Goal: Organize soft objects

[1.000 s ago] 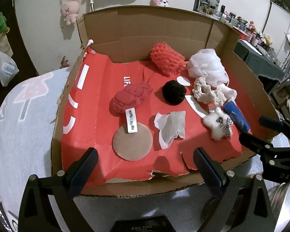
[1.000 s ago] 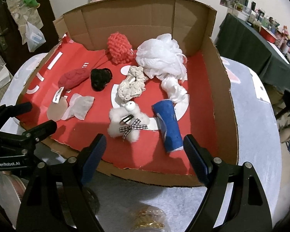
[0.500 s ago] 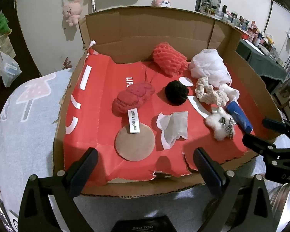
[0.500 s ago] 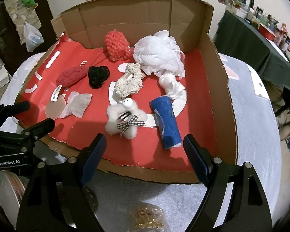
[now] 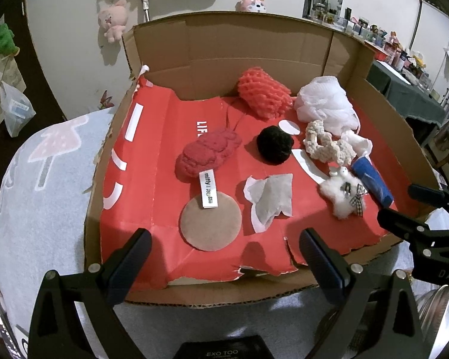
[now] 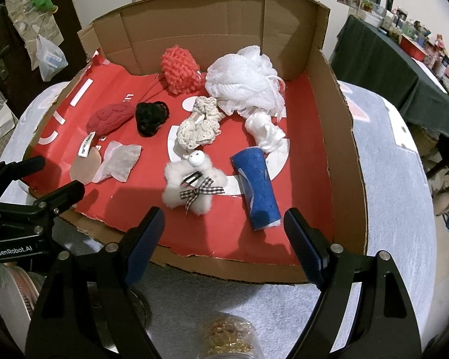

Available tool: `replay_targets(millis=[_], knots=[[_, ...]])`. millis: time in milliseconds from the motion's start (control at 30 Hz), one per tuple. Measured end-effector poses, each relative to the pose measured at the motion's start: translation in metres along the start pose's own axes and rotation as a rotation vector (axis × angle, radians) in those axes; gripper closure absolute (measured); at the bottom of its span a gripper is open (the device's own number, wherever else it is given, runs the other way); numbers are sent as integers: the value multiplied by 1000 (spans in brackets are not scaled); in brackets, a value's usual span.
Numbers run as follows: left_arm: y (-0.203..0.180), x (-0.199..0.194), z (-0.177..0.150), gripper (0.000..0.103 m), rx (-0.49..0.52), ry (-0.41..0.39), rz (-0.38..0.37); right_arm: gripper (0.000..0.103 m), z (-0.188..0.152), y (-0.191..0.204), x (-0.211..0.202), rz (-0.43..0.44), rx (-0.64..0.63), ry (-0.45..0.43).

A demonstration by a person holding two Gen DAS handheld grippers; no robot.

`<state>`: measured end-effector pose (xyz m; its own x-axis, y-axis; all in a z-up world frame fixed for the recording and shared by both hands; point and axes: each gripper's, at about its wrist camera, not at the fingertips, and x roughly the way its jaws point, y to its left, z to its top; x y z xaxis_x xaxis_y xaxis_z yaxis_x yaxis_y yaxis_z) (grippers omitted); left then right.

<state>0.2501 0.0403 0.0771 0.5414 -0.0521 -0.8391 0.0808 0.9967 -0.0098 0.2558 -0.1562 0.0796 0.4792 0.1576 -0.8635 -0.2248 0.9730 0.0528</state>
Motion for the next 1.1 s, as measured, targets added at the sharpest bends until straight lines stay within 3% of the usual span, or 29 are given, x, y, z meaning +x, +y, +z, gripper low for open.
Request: replay_targets(millis=[1100], knots=[[0,-1,-2,2,-9,-2,-10,21,0,-1,0,0,-1,0]])
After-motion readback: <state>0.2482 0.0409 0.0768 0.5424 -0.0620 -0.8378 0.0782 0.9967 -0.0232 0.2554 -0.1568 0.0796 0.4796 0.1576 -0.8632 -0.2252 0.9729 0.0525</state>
